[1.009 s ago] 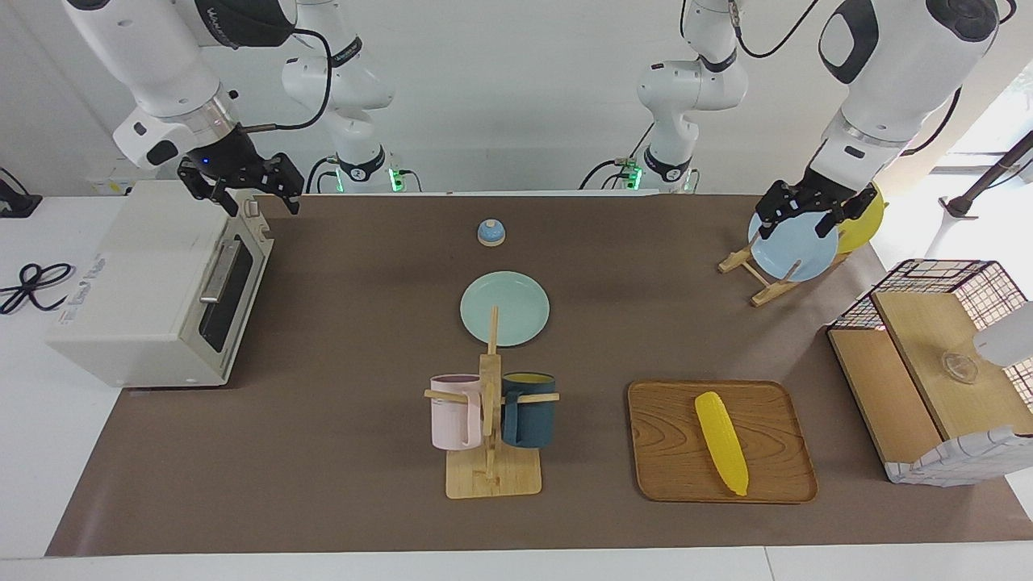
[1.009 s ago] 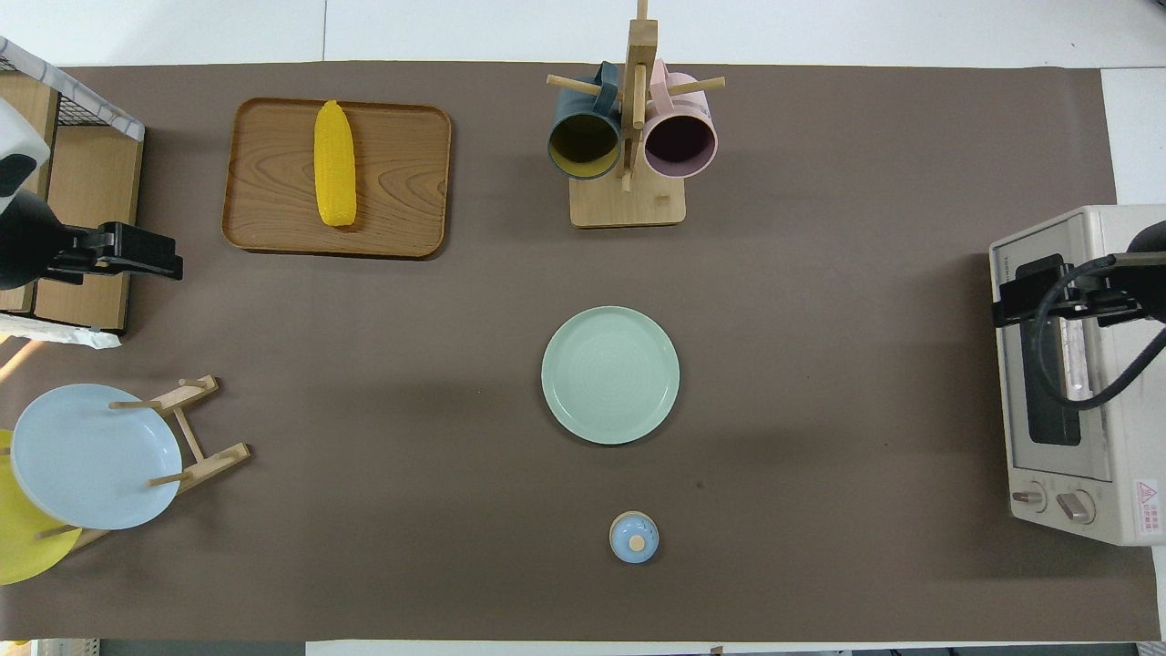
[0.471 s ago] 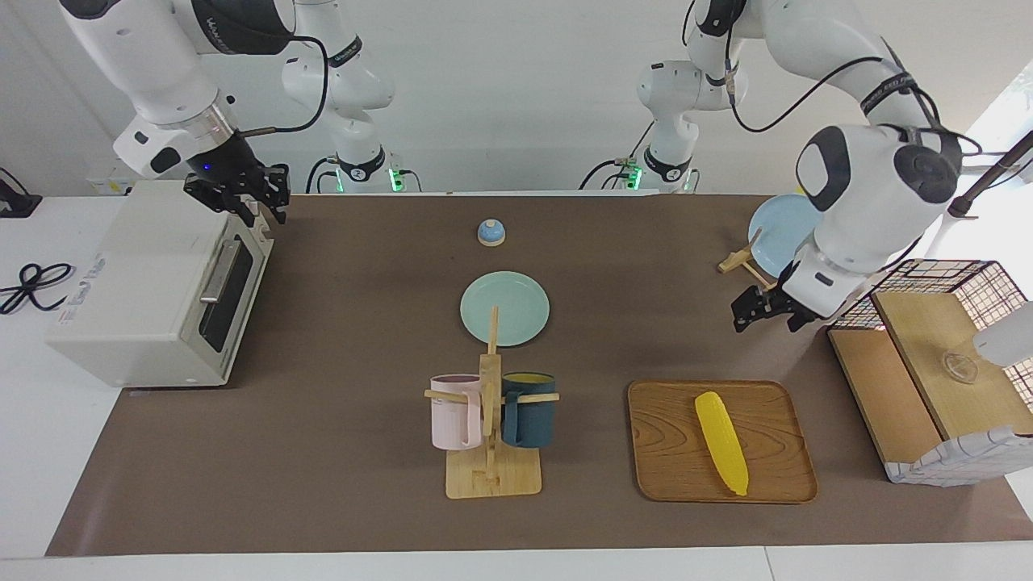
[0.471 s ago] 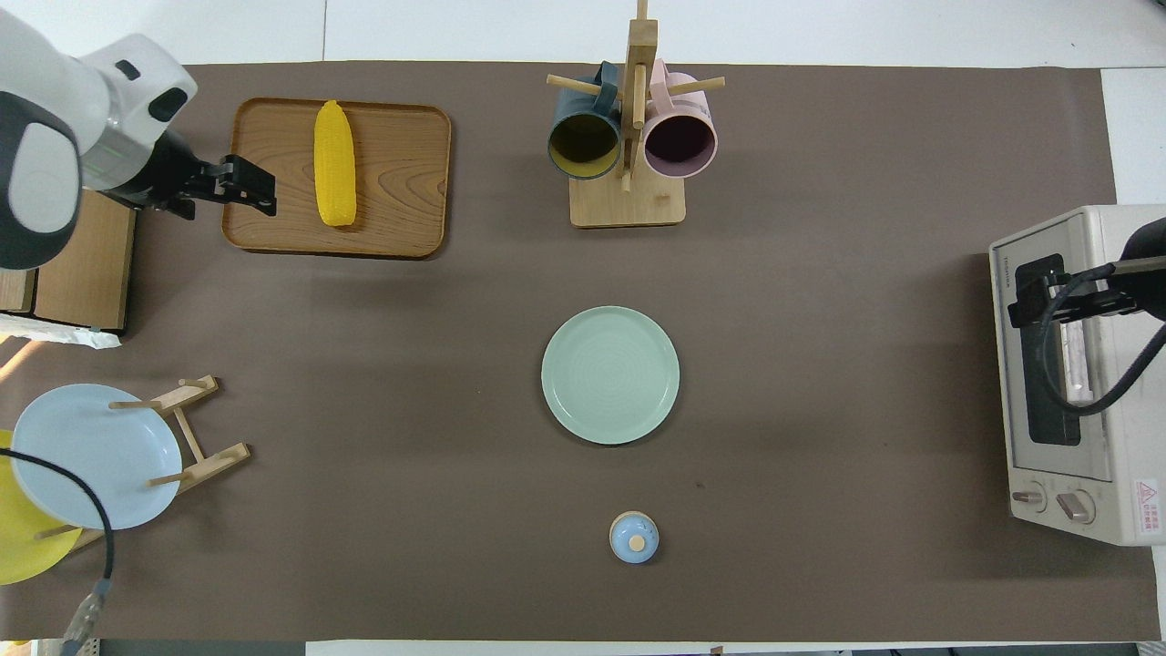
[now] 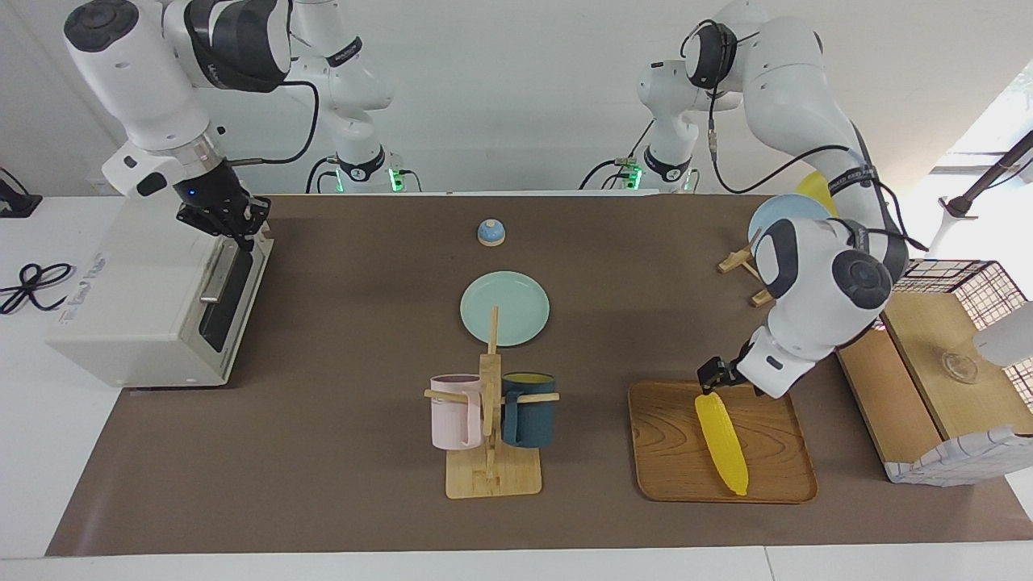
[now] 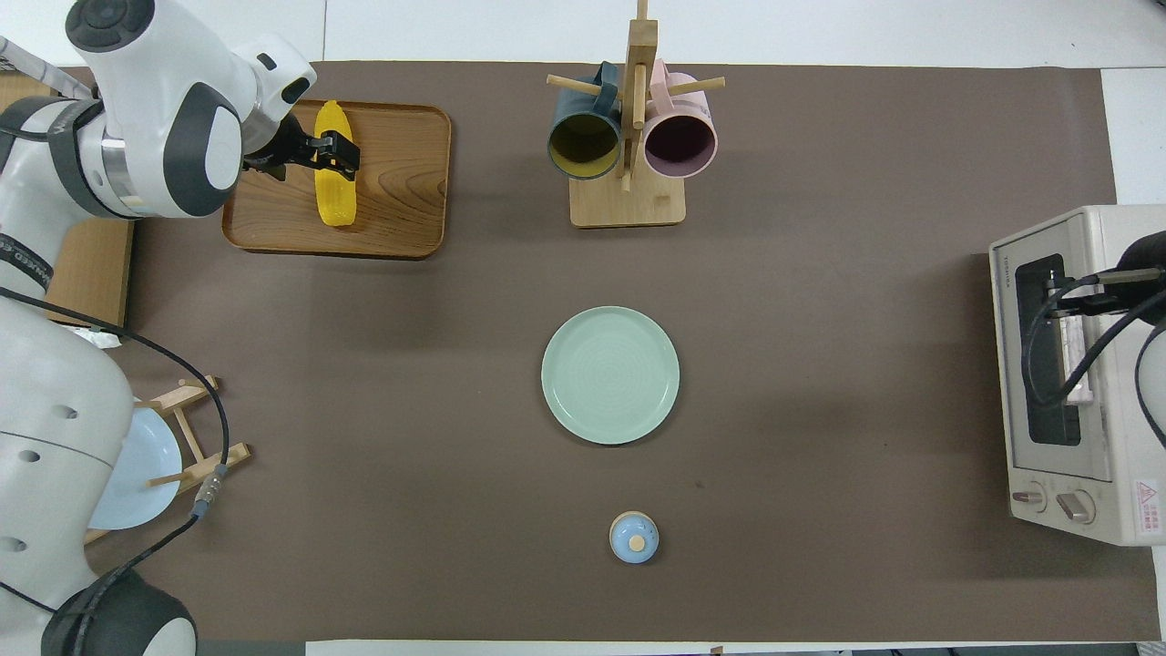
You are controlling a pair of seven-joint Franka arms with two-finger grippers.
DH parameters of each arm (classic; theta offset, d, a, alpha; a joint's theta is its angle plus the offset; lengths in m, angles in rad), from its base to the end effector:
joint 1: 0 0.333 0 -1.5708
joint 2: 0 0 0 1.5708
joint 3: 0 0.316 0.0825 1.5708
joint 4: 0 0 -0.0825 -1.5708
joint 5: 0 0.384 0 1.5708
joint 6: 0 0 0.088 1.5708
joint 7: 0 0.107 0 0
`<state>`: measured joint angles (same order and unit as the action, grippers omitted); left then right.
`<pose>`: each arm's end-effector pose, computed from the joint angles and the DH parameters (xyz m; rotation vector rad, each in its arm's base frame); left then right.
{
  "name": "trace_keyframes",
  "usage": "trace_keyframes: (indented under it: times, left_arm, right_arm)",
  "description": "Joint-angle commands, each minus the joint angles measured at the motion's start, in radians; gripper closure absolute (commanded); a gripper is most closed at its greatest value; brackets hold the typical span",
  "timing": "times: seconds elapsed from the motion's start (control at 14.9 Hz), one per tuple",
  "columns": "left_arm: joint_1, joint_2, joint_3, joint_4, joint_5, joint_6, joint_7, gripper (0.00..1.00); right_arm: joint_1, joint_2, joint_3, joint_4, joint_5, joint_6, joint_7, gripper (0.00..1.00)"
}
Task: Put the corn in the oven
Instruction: 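Reach the left gripper to the yellow corn on the wooden tray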
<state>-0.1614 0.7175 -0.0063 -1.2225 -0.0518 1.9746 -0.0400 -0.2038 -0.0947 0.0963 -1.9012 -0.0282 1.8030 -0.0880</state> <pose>0.7387 -0.1271 0.3514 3.0815 -0.1643 0.0448 0.5295 -0.0579 0.5384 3.1055 -0.0208 -0.0117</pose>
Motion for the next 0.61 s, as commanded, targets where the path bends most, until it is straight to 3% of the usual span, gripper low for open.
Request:
trace_keyframes:
  times: [0.0, 0.47, 0.54]
  left_arm:
    - [-0.013, 0.04, 0.014, 0.028, 0.021, 0.052, 0.003, 0.0]
    - [-0.015, 0.079, 0.014, 0.023, 0.052, 0.098, 0.008, 0.0]
    - [-0.013, 0.079, 0.012, 0.023, 0.052, 0.099, 0.008, 0.07]
  right_arm:
    - [-0.045, -0.024, 0.01, -0.076, -0.03, 0.053, 0.04, 1.0]
    - [-0.088, 0.004, 0.011, -0.108, -0.107, 0.09, 0.085, 1.0]
    - [-0.089, 0.01, 0.011, -0.113, -0.107, 0.101, 0.085, 1.0]
